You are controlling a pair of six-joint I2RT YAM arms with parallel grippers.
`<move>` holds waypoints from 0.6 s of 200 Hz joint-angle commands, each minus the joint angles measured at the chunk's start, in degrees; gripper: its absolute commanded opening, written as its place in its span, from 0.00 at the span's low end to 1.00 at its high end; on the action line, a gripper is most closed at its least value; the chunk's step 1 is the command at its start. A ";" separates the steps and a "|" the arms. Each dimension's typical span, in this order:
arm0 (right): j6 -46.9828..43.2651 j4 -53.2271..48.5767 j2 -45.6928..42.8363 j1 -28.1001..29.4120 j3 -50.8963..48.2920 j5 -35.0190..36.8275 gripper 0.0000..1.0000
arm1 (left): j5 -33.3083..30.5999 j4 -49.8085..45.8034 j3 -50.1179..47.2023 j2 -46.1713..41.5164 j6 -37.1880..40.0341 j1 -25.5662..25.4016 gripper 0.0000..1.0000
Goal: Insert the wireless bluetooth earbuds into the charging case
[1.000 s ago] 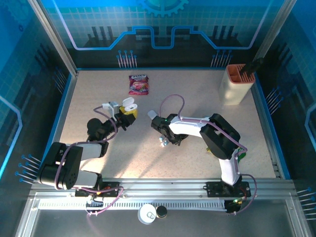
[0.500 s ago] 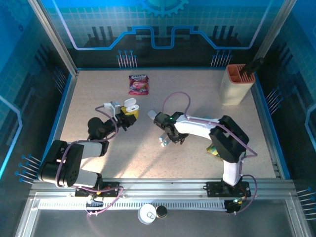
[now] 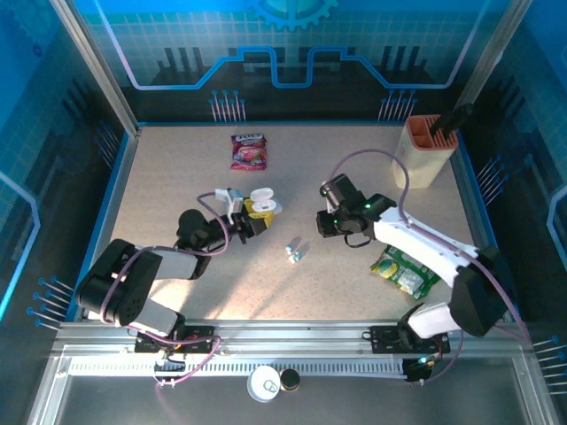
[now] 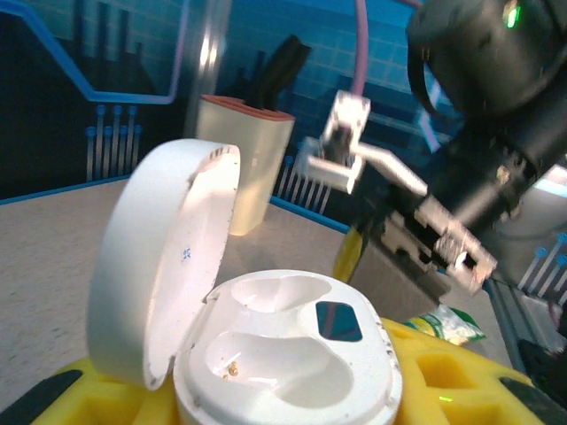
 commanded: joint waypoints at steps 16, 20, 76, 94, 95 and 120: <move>-3.53 3.91 -8.28 -0.22 0.67 -13.38 0.21 | 0.39 1.97 2.92 1.94 4.53 -3.30 0.21; -4.22 4.66 -9.01 -0.21 0.44 -14.90 0.21 | 0.55 1.96 3.02 2.09 4.69 -3.49 0.21; -8.87 11.81 -13.08 1.11 0.27 -30.86 0.19 | 7.35 1.96 5.07 3.42 4.59 -6.29 0.20; -9.87 11.96 -12.49 1.95 1.28 -31.18 0.20 | 8.77 1.99 5.37 3.60 3.85 -6.77 0.20; -9.98 11.96 -12.43 1.97 1.34 -31.16 0.19 | 8.82 2.02 5.36 3.60 3.81 -6.78 0.20; -10.54 11.96 -11.10 2.16 2.27 -30.95 0.19 | 10.65 1.97 5.63 3.71 2.67 -7.13 0.20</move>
